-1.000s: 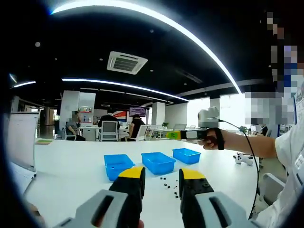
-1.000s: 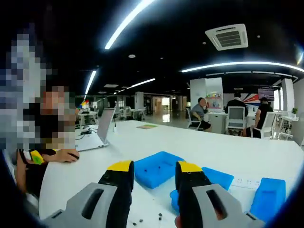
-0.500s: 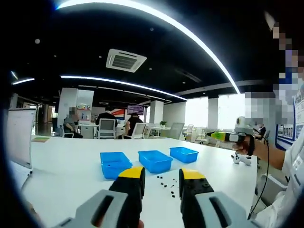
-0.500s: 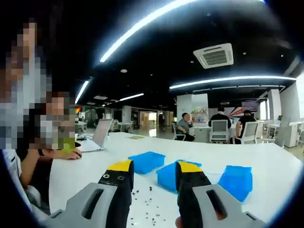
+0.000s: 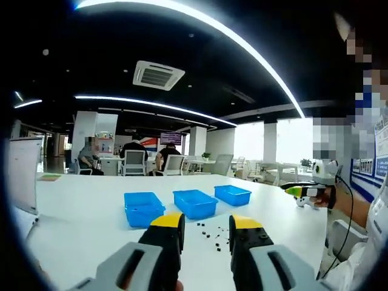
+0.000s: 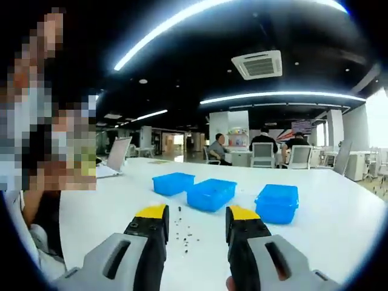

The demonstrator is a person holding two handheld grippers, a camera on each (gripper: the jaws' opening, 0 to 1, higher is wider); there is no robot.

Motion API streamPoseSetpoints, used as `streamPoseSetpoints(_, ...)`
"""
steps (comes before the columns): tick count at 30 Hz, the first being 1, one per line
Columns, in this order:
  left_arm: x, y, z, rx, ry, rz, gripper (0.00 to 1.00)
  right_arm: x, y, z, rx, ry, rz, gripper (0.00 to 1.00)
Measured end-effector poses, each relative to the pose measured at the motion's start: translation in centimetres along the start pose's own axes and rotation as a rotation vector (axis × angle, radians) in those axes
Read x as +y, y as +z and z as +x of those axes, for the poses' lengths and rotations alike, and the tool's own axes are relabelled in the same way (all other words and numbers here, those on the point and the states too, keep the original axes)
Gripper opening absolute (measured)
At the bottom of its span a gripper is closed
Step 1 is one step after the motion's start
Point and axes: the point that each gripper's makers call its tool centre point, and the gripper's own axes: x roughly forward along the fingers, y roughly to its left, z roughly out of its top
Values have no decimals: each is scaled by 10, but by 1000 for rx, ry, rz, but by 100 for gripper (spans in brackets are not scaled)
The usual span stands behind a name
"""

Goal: Pick up the resistors one by one and place each resistor into its matching bin, sorting the parts by color and model until every resistor is separated into the correct bin for its type

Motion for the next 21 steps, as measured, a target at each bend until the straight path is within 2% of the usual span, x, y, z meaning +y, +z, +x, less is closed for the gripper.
streamPoseSetpoints(6, 2, 0, -1, 2, 4, 2, 31, -4, 0, -2, -1, -14, 9, 37)
streamPoseSetpoints(9, 3, 1, -2, 2, 6, 1, 31, -4, 1, -1, 20, -19, 16, 36)
streamPoseSetpoints(11, 4, 1, -2, 1, 5, 0, 31, 0, -1, 1, 63, -3, -19, 35)
streamPoseSetpoints(13, 3, 1, -2, 1, 6, 0, 31, 7, -2, 6, 136, 27, -104, 33)
streamPoseSetpoints(15, 3, 1, -2, 1, 6, 2, 31, 17, 1, 13, 168, 74, -127, 33)
streamPoseSetpoints(17, 3, 2, -3, 1, 7, 3, 31, 29, -2, 21, 233, 127, -135, 33)
streamPoseSetpoints(21, 3, 3, -4, -4, 6, 4, 31, 43, -4, 40, 348, 178, -193, 33)
